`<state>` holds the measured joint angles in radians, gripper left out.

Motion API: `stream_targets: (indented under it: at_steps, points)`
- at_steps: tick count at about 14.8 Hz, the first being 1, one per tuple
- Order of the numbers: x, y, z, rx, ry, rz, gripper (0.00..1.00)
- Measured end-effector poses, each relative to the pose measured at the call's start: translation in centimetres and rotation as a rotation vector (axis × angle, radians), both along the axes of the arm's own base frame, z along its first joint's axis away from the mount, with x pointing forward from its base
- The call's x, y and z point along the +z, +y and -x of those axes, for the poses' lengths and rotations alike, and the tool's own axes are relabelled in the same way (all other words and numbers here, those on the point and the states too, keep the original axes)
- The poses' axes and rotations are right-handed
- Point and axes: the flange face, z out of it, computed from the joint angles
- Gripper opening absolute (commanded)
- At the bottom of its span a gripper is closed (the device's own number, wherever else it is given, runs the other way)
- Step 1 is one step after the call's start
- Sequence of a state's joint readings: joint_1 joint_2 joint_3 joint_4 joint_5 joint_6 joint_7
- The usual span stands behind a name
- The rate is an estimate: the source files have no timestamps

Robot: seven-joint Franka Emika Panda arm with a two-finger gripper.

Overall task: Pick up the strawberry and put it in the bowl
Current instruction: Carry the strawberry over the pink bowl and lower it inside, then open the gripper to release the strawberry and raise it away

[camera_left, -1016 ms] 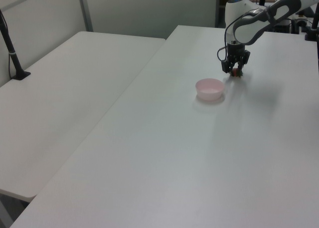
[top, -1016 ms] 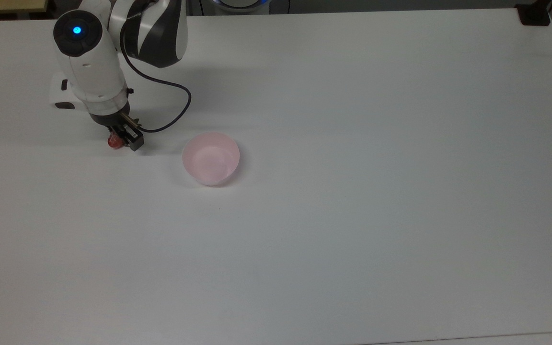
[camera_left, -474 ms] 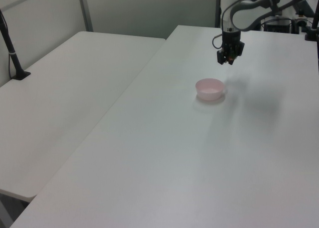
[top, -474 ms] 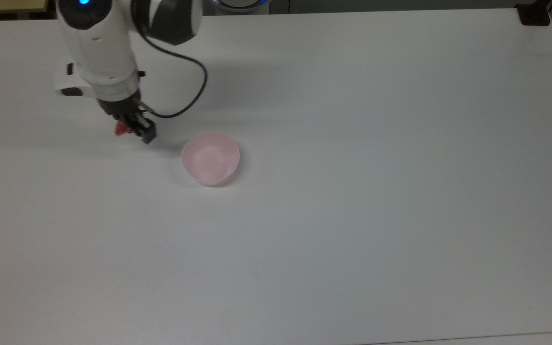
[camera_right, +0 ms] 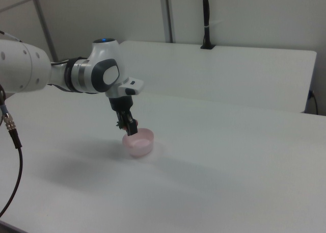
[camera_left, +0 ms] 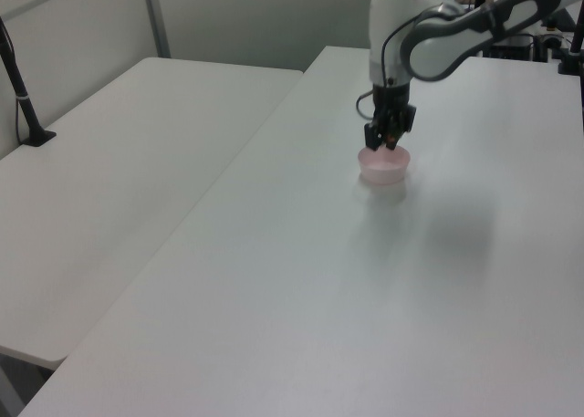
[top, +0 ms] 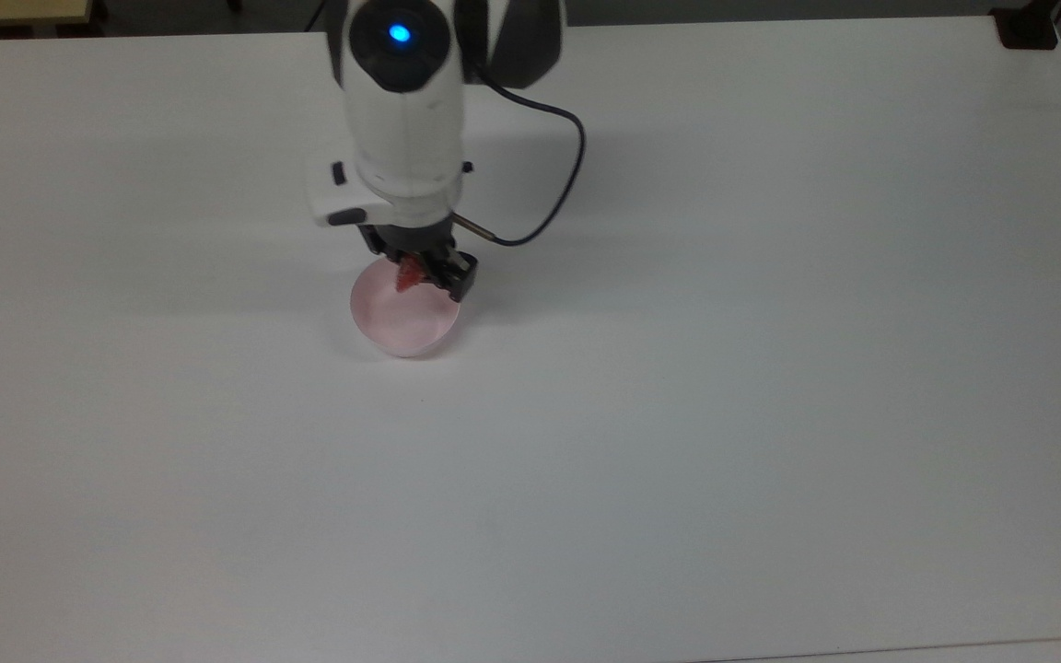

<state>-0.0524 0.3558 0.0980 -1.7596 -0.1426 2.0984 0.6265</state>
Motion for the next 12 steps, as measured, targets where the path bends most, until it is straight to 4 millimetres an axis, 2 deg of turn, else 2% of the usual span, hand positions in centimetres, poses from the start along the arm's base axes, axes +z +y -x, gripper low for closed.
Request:
stream_targets:
  at_steps: [2,3,4,5,8,12]
  points:
    - [-1.2,0.7,-0.2,-0.006,0.013,-0.001,0.19]
    - [-1.6,0.6,-0.4,-0.008,0.013,-0.002,0.28]
    - [-2.0,0.4,-0.7,-0.011,0.002,-0.005,0.8]
    - [-2.3,0.0,-1.0,-0.016,-0.014,-0.008,0.98]
    - [-2.3,-0.4,-1.3,-0.022,-0.022,-0.009,1.0]
    - [-1.1,-0.7,-1.6,-0.027,-0.046,-0.009,1.0]
